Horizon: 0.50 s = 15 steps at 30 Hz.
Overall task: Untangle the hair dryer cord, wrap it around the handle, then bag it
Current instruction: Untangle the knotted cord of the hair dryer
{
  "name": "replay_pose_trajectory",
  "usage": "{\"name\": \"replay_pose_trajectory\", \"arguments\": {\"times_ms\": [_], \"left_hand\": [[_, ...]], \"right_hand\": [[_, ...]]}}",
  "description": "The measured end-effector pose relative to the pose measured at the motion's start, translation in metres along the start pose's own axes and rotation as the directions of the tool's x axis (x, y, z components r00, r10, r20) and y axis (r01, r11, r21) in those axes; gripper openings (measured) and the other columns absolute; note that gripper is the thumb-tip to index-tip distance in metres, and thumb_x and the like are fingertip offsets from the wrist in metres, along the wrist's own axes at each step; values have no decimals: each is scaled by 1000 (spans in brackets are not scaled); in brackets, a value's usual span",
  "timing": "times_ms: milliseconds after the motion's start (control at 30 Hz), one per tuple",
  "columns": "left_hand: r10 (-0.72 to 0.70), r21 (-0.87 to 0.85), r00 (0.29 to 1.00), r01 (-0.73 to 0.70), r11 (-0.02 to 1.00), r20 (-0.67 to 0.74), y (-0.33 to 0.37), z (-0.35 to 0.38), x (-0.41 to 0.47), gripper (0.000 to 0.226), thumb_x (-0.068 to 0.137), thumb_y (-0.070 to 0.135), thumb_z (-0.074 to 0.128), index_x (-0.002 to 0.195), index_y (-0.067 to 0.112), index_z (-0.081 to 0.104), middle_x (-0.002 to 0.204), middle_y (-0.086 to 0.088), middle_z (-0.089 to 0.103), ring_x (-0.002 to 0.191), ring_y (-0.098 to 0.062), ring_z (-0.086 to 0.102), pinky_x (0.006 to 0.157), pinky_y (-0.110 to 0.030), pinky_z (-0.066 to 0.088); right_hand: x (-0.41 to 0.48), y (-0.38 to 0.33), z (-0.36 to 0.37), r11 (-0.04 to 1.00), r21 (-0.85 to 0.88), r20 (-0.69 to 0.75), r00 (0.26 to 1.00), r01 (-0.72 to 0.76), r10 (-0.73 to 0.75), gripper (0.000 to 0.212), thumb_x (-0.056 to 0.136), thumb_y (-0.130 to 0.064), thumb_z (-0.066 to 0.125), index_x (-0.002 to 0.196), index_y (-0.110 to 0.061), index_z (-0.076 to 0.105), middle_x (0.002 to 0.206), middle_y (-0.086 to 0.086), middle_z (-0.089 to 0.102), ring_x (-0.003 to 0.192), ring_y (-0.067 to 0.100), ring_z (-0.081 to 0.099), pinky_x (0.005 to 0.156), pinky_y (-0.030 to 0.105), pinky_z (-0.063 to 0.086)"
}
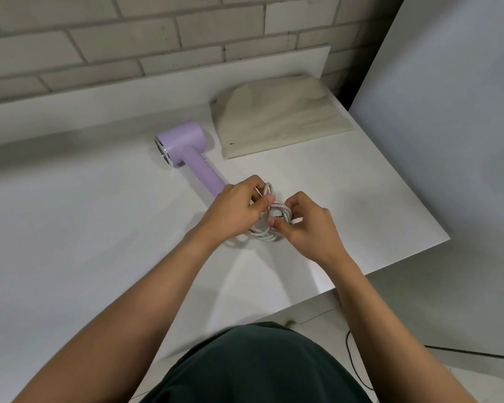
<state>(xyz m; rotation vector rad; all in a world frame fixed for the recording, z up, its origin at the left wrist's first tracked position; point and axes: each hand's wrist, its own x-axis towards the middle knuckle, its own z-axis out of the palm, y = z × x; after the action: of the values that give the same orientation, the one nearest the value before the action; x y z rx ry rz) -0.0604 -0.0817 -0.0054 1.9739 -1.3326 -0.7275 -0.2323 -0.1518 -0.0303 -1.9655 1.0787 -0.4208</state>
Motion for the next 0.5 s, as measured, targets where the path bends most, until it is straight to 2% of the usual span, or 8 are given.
{"name": "replay_pose_trajectory", "arguments": {"times_ms": [67,133,200,267,333,400,500], "left_hand": [[18,-30,1000,-17,999,15,-1,-3,-2,18,102,37,58,109,21,62,91,6,75,74,-13,73,76,-42,59],[36,-110,997,-29,994,63,-4,-7,-4,18,104,36,56,117,25,63,92,5,75,70,-9,74,71,-32,59],[62,-161,992,-44,986,109,-6,-11,-6,20,104,35,57,120,28,66,91,4,75,72,-9,74,68,-20,53],[87,-158,989,-67,985,119,-8,-11,-9,19,103,34,60,118,29,70,90,4,76,72,-8,73,68,-16,52],[85,-169,991,-67,983,104,-9,-11,-11,14,100,34,64,110,28,73,86,6,76,67,-7,70,67,-18,51],[62,-203,992,-38,978,112,-13,-13,-12,15,96,38,70,105,27,74,82,7,76,68,-8,69,68,-24,52],[63,-164,979,-30,986,195,-21,-17,-14,20,89,40,78,104,29,74,84,4,75,78,-18,69,78,-42,56]], "right_hand": [[0,-3,-7,972,228,120,992,-61,34,36,85,-33,84,110,-24,59,93,-5,77,90,13,72,82,32,58],[2,-4,-12,881,435,236,968,-185,87,41,94,-35,74,130,-28,57,103,-2,79,98,16,74,92,35,57],[6,-4,-16,820,512,303,947,-257,108,35,103,-34,61,137,-30,59,112,-1,78,106,20,74,96,39,56],[11,-3,-18,824,505,357,931,-255,69,28,106,-25,56,131,-23,68,117,2,77,111,23,73,99,42,56],[15,-3,-18,833,496,355,933,-244,62,22,105,-18,58,120,-12,73,115,9,77,111,28,72,102,47,56],[16,-2,-17,830,501,332,940,-243,75,20,104,-19,60,110,-4,72,108,15,76,102,32,73,100,49,57],[16,-4,-14,805,531,371,927,-264,59,18,105,-26,58,106,-9,65,99,16,72,88,28,68,79,42,58]]}}
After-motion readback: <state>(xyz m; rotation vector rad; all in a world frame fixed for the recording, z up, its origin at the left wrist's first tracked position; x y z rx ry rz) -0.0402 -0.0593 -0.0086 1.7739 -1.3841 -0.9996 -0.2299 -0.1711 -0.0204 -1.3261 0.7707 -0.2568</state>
